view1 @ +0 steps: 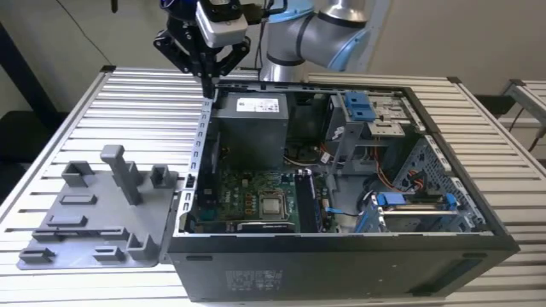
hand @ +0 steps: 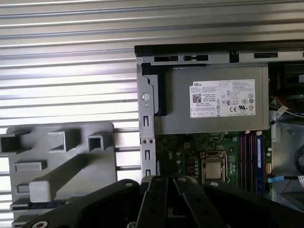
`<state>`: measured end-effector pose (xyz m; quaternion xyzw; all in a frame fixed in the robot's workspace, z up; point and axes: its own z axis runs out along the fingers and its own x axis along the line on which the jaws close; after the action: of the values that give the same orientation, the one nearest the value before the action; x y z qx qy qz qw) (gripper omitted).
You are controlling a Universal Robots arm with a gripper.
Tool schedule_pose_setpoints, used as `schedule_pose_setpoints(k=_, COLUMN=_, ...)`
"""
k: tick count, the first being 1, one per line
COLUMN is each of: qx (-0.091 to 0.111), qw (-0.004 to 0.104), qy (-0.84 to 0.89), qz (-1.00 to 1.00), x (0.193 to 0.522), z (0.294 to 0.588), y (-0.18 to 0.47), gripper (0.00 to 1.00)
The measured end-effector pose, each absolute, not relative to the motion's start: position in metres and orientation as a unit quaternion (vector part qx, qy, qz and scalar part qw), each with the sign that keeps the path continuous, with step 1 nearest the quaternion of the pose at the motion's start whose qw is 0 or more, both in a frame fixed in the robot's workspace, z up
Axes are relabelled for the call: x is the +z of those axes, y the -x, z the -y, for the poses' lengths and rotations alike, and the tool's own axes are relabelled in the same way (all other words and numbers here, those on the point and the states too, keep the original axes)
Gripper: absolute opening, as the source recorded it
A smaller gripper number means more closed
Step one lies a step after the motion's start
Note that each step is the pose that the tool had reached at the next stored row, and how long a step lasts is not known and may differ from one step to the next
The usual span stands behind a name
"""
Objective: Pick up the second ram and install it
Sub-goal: 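Reach for the second ram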
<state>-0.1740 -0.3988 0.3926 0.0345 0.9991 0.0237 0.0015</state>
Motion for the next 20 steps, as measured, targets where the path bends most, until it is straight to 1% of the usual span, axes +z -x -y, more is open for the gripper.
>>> schedule_pose_setpoints(k=2, qx=0.024, qw=0.000, qy=-0.034, qz=-0.999, x=0.393, z=0.399, y=0.179, gripper=0.11)
schedule_pose_setpoints(k=20, qx=0.024, qw=0.000, qy=-0.027, qz=-0.999, x=0.393, z=0.399, y=0.225, gripper=0.11)
